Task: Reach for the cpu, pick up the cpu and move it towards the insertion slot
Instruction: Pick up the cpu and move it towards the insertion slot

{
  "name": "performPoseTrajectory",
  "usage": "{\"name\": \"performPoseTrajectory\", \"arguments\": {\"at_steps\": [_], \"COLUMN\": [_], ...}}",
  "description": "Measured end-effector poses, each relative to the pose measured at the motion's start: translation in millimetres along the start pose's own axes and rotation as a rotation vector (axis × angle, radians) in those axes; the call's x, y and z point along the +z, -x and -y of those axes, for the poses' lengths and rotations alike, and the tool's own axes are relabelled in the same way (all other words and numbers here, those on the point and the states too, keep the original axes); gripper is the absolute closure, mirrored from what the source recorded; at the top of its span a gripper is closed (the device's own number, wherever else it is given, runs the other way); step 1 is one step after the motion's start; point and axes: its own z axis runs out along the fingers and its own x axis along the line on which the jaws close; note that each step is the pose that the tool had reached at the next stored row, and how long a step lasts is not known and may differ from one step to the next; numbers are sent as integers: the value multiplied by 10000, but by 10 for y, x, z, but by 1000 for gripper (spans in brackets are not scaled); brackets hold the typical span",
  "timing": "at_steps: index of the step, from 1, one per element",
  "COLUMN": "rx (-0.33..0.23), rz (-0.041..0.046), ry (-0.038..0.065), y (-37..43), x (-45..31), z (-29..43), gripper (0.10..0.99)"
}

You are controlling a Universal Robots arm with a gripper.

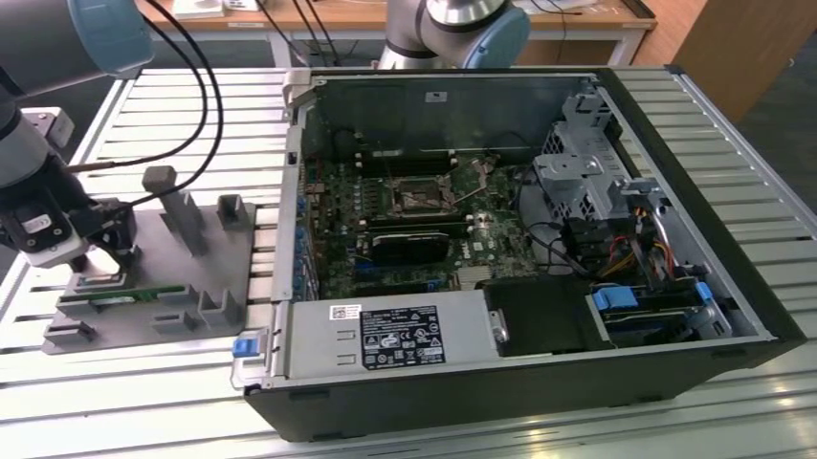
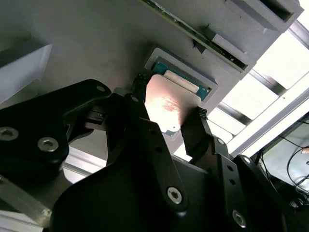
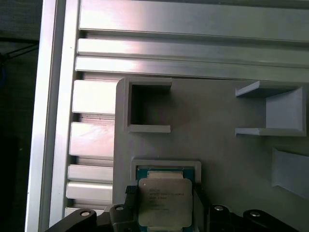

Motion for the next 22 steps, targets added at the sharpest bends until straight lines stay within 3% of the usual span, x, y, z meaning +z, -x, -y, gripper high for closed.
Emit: {"name": "performPoseTrajectory", "arguments": {"at_steps": [9, 22], "rx": [0, 0], "rz": [0, 0], "ry": [3, 3], "y": [-1, -3], "x": [-16, -117], "z": [0, -5], "gripper": [549, 549]}}
